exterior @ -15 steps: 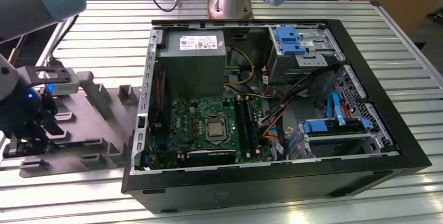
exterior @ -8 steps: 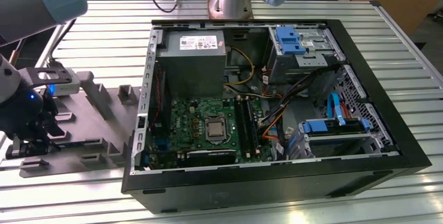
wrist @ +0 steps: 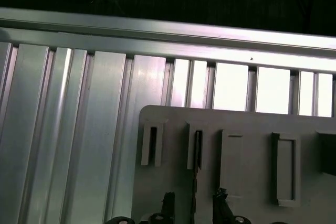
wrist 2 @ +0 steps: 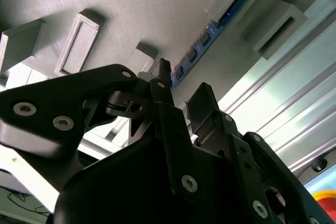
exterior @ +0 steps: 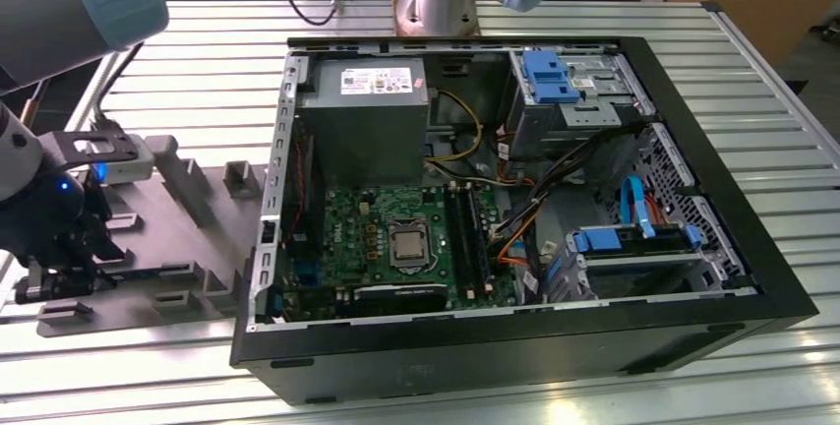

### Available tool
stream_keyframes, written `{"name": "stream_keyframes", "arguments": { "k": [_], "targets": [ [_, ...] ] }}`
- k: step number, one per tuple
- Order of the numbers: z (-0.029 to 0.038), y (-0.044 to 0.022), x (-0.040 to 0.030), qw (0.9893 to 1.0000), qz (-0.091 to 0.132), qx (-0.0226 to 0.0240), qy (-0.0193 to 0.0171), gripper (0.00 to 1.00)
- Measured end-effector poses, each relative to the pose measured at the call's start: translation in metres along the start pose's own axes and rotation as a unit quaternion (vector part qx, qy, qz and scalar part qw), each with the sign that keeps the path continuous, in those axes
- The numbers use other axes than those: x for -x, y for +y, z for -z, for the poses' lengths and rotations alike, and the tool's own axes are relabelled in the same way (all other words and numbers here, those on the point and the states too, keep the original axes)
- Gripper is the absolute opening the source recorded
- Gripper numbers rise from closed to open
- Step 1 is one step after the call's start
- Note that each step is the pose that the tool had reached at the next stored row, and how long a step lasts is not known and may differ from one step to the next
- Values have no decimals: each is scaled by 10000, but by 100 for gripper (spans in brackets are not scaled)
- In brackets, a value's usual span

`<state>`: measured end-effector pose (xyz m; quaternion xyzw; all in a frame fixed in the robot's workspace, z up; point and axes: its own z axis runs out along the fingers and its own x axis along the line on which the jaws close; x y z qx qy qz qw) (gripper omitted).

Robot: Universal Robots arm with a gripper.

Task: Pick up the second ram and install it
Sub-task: 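Pick up the second ram and move it above second insertion slot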

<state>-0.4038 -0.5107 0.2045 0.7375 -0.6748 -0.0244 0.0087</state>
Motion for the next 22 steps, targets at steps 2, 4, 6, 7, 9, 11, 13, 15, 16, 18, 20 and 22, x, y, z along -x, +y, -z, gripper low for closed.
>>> {"name": "stream_keyframes", "arguments": {
  "k": [2, 4, 6, 7, 9, 11, 13, 15, 16, 18, 20, 22],
  "targets": [
    [-9, 0, 0, 10000, 4, -1, 0, 42],
    [-20, 0, 0, 10000, 8, 0, 0, 42],
    [-31, 0, -1, 10000, 12, 0, 0, 42],
    [-37, 0, -1, 10000, 14, 0, 0, 42],
    [-47, 0, -1, 10000, 18, 0, 0, 42],
    [-54, 0, -1, 10000, 23, 0, 1, 42],
    [-63, 0, -1, 10000, 27, 0, 1, 42],
    [-65, 0, -1, 10000, 28, 1, 2, 42],
    [-65, 0, -1, 10000, 29, 1, 2, 42],
    [-67, -1, -1, 10000, 29, 0, 1, 42],
    [-67, -1, -1, 10000, 29, 0, 1, 42],
    [-67, -1, -1, 10000, 29, 0, 1, 40]
  ]
}}
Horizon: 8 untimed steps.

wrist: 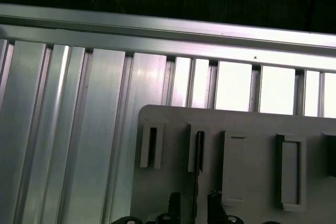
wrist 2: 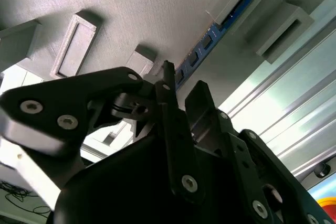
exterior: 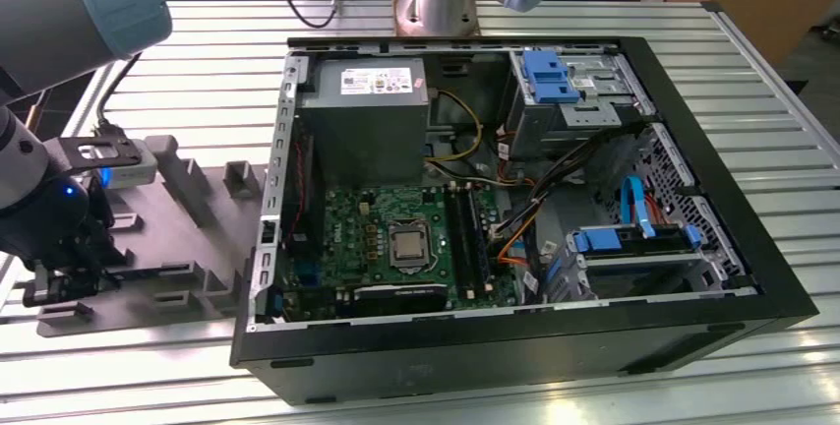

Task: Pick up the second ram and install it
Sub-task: 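Pick up the second ram and move it above second insertion slot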

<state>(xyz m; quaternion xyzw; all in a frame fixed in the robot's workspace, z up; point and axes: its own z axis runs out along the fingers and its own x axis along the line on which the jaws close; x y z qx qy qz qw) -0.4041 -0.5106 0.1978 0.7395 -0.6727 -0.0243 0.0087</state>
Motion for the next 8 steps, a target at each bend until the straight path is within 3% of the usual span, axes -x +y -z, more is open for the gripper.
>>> {"name": "stream_keyframes", "arguments": {
  "k": [2, 4, 5, 8],
  "targets": [
    [0, 0, 0, 10000, 0, 0, 0, 27],
    [-1, 0, 0, 10000, 0, 0, 0, 27],
    [-1, 0, 0, 10000, 0, 0, 0, 21],
    [-1, 0, 0, 10000, 0, 0, 0, 21]
  ]
}}
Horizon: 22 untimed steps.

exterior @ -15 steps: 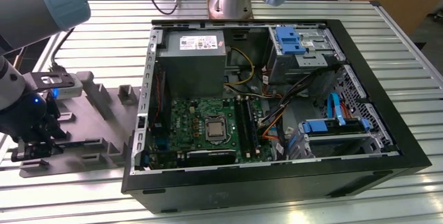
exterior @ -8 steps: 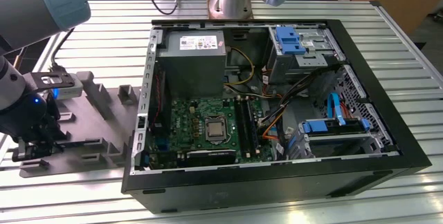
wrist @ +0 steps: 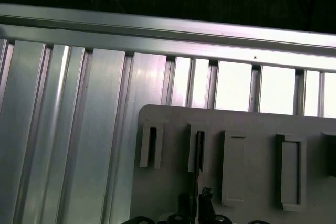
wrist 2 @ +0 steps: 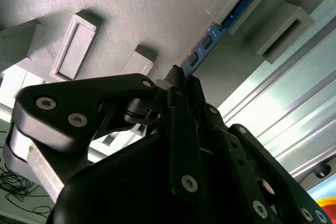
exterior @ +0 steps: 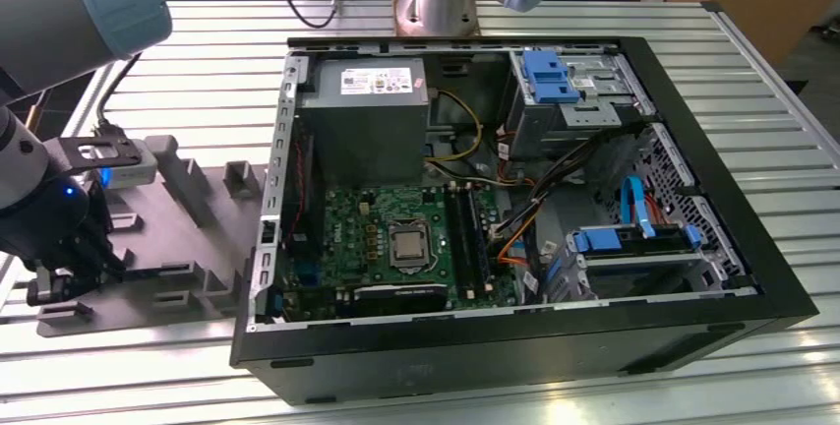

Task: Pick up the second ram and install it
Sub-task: 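Pick up the second ram and move it above second insertion slot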

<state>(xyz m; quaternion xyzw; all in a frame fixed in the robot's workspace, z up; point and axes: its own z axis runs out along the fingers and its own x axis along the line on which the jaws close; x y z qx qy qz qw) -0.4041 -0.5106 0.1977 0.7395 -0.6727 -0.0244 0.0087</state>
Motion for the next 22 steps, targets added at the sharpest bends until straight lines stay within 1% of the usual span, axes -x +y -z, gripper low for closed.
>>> {"name": "stream_keyframes", "arguments": {
  "k": [6, 13, 14, 15, 17, 22],
  "targets": [
    [21, 1, 1, 10000, 0, 0, 0, 21],
    [24, 1, 1, 10000, 0, -1, 0, 21],
    [25, 1, 1, 10000, 0, 0, 0, 20],
    [26, 1, 0, 10000, 0, 0, 0, 13],
    [26, 1, 1, 10000, 0, 0, 0, 12],
    [28, 1, 1, 10000, 0, 0, 0, 12]
  ]
}}
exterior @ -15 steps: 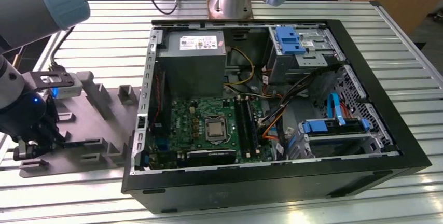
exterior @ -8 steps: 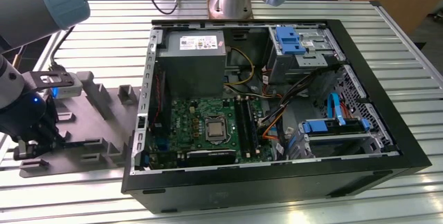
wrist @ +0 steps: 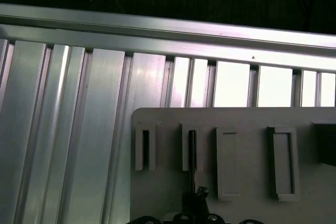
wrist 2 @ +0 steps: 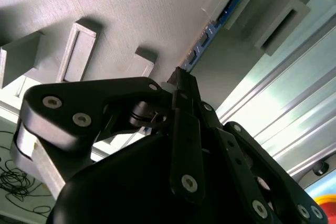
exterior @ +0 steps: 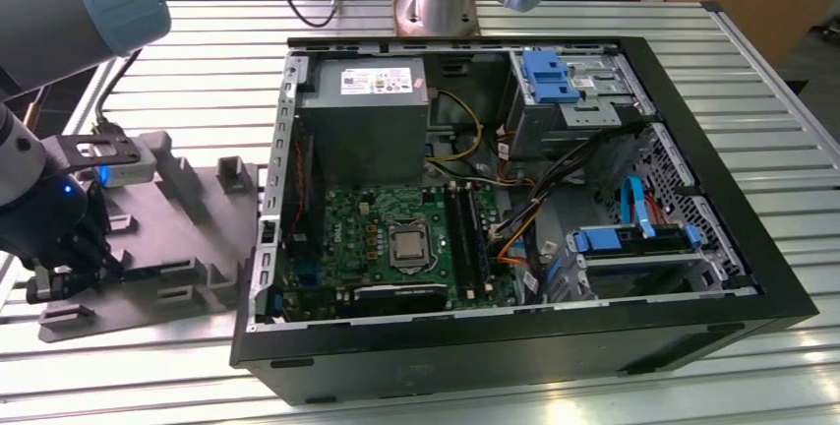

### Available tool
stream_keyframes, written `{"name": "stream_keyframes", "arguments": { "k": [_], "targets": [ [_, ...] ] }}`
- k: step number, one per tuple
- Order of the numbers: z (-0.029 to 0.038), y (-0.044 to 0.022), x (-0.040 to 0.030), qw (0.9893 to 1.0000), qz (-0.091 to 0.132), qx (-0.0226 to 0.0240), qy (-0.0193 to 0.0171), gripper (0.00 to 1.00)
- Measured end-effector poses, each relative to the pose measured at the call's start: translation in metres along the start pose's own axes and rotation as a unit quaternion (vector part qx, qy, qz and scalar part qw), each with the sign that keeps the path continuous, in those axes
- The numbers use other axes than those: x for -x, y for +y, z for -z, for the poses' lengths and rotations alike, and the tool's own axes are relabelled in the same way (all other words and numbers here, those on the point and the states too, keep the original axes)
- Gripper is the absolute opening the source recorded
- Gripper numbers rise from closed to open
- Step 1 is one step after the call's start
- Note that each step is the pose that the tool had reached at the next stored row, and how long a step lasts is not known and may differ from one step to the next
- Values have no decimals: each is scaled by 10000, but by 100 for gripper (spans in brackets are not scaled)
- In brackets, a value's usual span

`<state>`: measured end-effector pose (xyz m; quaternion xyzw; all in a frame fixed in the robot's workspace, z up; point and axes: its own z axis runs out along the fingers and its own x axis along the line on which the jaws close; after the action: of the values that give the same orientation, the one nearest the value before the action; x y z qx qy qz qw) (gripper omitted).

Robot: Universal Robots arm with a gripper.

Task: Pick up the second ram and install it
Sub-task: 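Pick up the second ram and move it above second insertion slot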

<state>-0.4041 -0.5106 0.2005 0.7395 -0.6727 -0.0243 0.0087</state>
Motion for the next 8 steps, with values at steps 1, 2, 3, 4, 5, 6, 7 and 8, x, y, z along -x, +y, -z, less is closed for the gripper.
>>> {"name": "stream_keyframes", "arguments": {
  "k": [1, 2, 3, 4, 5, 6, 7, 8],
  "targets": [
    [0, 0, 0, 10000, 0, 0, 0, 12],
    [0, 0, 0, 10000, 0, 0, 0, 12],
    [1, 0, 0, 10000, -1, 0, 0, 12],
    [1, 0, 0, 10000, -33, -1, -1, 12],
    [1, 1, 0, 9999, -121, -2, -4, 12],
    [1, 1, 0, 9998, -211, -4, -8, 12],
    [-1, 0, 0, 9995, -301, -7, -13, 12],
    [-2, 0, 0, 9992, -390, -9, -18, 12]
  ]
}}
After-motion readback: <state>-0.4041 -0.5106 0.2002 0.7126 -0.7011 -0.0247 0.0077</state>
